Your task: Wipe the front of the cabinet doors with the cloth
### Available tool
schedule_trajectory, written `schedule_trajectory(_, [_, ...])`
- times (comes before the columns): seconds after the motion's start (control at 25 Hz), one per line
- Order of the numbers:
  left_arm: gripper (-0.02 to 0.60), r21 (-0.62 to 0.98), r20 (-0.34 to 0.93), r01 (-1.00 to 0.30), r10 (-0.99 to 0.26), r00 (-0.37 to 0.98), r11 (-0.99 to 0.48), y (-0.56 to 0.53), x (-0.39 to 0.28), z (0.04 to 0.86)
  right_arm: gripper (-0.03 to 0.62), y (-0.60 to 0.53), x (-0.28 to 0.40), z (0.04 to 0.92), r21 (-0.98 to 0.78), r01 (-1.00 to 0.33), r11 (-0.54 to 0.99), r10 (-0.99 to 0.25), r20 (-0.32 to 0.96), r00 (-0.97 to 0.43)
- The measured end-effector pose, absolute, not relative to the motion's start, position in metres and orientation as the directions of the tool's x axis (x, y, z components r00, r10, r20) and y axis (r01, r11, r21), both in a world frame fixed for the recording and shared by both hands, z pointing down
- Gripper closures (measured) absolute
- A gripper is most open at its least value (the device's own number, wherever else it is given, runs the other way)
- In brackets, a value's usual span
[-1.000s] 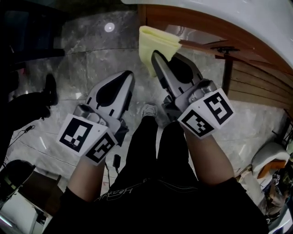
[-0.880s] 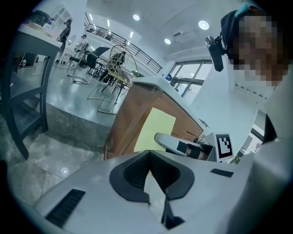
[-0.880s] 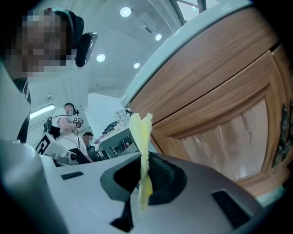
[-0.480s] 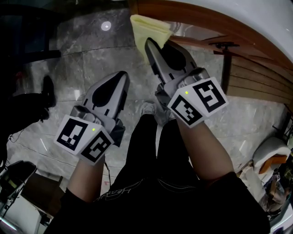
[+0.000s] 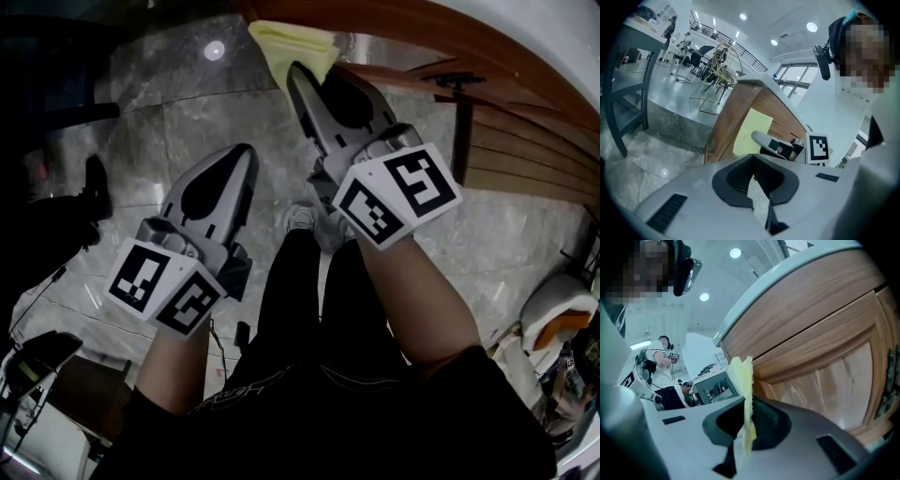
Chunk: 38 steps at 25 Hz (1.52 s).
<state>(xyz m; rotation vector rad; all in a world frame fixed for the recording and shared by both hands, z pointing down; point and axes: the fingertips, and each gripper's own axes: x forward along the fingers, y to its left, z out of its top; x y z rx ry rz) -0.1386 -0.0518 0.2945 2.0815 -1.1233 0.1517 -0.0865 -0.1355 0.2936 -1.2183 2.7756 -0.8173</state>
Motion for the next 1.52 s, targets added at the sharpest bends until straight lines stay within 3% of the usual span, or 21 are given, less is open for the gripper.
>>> schedule_trajectory(0.88, [0.575,0.582,0.459,-0.728,-0.593,0.661,-0.362,-0.056,-0.082,0.319,0.553,-0.158,-0.022,0.306,-0.465,-0.741,0.485,-0.749,0.216,-0.626])
schedule_trajectory(1.52, [0.575,0.605,0.445,-0.677,-0.527,0.725,-0.420,-0.022,0.009,0.310,0.553,-0.145,0.093,0.296,-0.437,-0.812,0.386,-0.831,0.217,-0.512])
